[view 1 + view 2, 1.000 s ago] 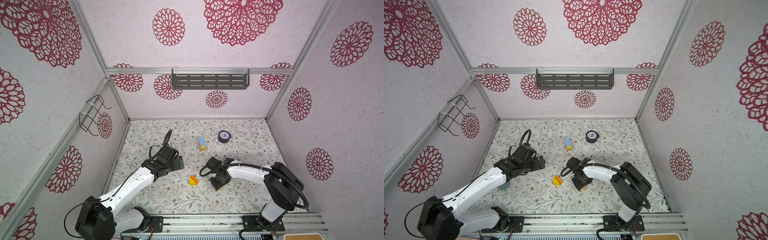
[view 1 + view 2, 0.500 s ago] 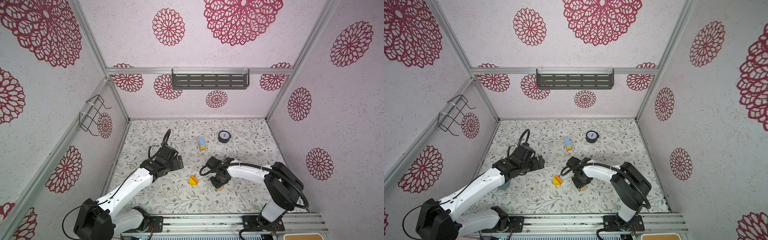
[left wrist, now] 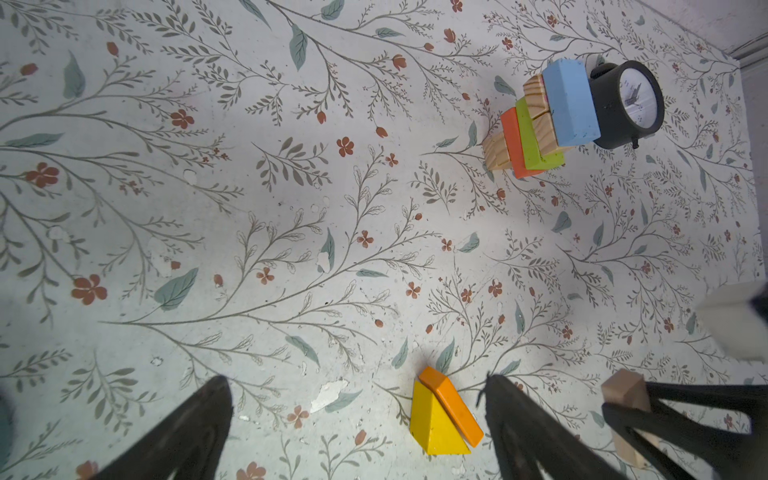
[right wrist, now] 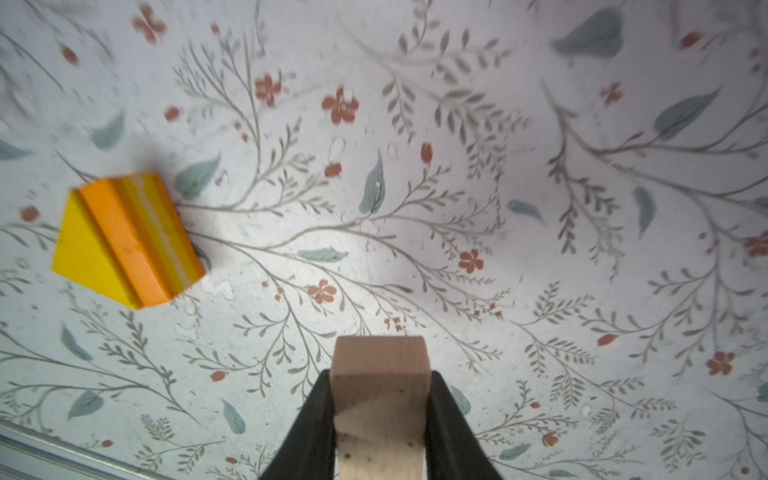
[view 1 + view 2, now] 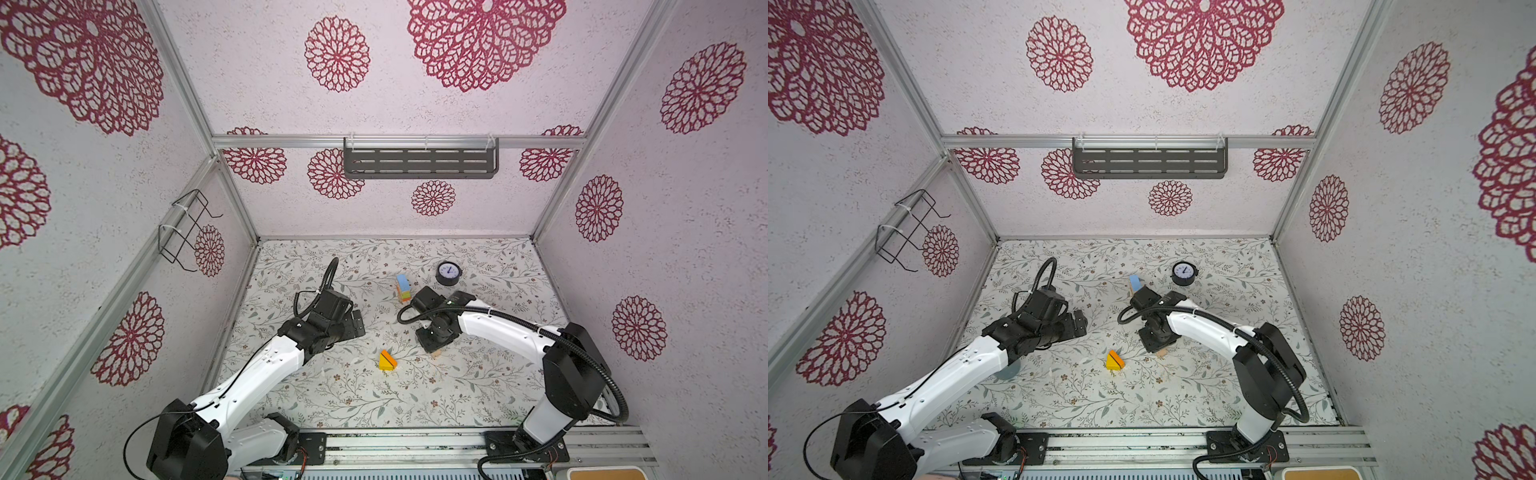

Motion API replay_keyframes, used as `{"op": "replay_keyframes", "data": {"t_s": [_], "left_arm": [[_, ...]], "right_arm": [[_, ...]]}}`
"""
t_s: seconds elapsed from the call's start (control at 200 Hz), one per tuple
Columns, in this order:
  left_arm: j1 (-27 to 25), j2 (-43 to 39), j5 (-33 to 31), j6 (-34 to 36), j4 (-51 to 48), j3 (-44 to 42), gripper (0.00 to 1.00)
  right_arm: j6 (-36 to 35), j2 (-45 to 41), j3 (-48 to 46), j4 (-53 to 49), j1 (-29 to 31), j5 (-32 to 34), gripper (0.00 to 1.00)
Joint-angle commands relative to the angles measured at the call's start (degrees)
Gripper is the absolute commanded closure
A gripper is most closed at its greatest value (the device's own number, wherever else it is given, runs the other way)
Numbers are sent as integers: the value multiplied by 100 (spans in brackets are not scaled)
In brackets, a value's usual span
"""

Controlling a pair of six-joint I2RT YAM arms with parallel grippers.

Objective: Build the wood block tower
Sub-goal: 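Close the right gripper on the plain wooden block, then lift and carry the wooden block with the right gripper over the stack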

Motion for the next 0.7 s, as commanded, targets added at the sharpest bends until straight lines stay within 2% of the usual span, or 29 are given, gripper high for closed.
{"op": "replay_keyframes", "data": {"t_s": [0.0,0.355,0.695], "left_arm": [[60,-126,38,57,9,-64,3],[76,63,101,13,211,-173,3],[75,339,64,-14,456,-216,3]], "right_arm": [[-87,-184,586,-444,-193,-6,74],[-427,505,2318,-833,-644,-42,75],[-517,1365,3560,-1173,-937,-213,75]]}}
